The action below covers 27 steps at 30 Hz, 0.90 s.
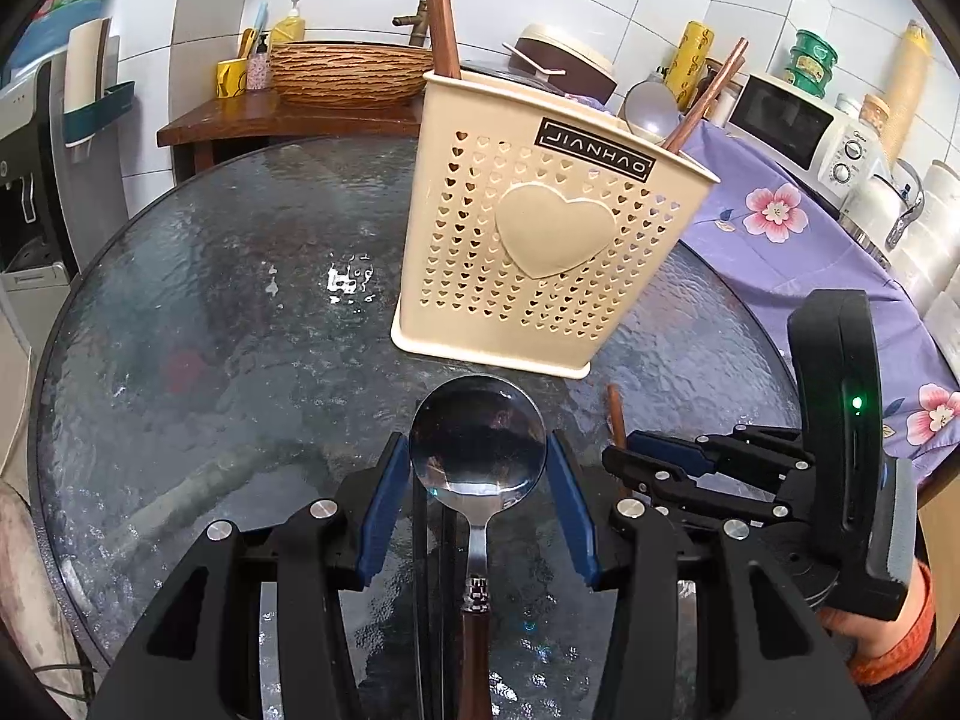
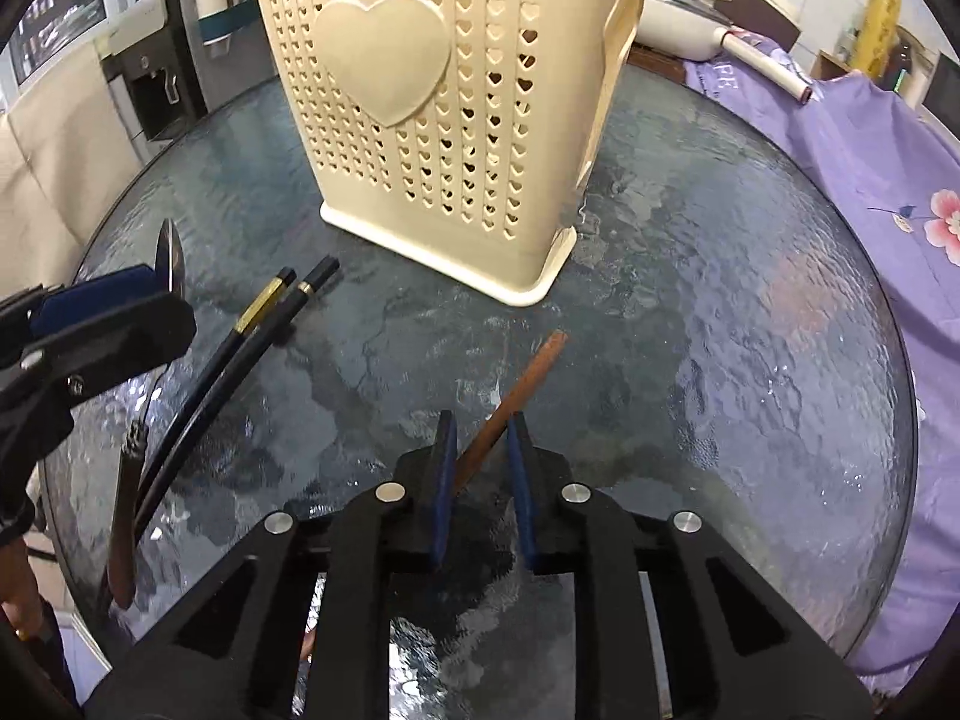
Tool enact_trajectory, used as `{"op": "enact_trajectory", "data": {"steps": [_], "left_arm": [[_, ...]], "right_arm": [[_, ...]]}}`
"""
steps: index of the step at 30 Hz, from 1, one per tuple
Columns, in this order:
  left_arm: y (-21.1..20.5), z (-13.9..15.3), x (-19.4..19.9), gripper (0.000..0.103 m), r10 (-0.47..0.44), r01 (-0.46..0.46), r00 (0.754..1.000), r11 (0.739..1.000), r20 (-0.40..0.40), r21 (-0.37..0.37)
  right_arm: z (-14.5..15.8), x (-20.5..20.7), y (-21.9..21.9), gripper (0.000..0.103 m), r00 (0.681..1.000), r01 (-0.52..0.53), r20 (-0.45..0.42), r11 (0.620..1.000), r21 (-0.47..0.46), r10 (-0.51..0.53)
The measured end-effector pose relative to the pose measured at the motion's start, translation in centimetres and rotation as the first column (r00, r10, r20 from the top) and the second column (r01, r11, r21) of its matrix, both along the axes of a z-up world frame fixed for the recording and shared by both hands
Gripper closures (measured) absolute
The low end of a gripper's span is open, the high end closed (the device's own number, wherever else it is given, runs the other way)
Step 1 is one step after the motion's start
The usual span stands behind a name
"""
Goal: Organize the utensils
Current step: 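Grasp a wooden chopstick with the right tool while the left tool holds the spoon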
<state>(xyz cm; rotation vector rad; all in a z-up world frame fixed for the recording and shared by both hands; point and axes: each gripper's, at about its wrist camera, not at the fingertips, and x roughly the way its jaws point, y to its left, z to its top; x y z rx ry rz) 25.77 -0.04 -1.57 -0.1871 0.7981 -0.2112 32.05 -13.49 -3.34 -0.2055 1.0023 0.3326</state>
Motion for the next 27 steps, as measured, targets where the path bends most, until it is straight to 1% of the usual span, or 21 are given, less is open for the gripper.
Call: {"op": "enact_trajectory", "data": {"steps": [5, 13, 19, 23, 27], "left_arm": [[-0.2, 0.0, 0.0, 0.057, 0.000, 0.000, 1.000, 1.000, 0.002, -0.001], [-0.2, 0.1, 0.0, 0.057, 0.004, -0.004, 1.000, 1.000, 0.006, 0.004], [-0.6, 0.4, -0.4, 0.057, -0.001, 0.001, 1.000, 1.000, 0.024, 0.015], [-0.9, 0.7, -0.5, 0.057, -0.007, 0.006, 0.999, 1.000, 0.032, 0.017], [-1.0, 1.0, -0.7, 0.057, -0.011, 0.010, 0.999, 1.000, 0.045, 0.018]], "right_arm": [[0.0, 0.1, 0.7, 0.090, 0.999, -0.033, -0.001, 0.999, -0.025, 0.033], [0.1, 0.3, 1.3, 0.091, 0.999, -0.040, 0.004, 0.999, -0.029, 0.040], [0.1, 0.2, 1.0, 0.092, 1.000, -0.025, 0.007, 1.000, 0.000, 0.025], [0.1, 0.1, 0.6, 0.096, 1.000, -0.026, -0.002, 0.999, 0.039, 0.026], [0.0, -0.3, 0.0, 0.096, 1.000, -0.028, -0.009, 0.997, 0.073, 0.029]]}}
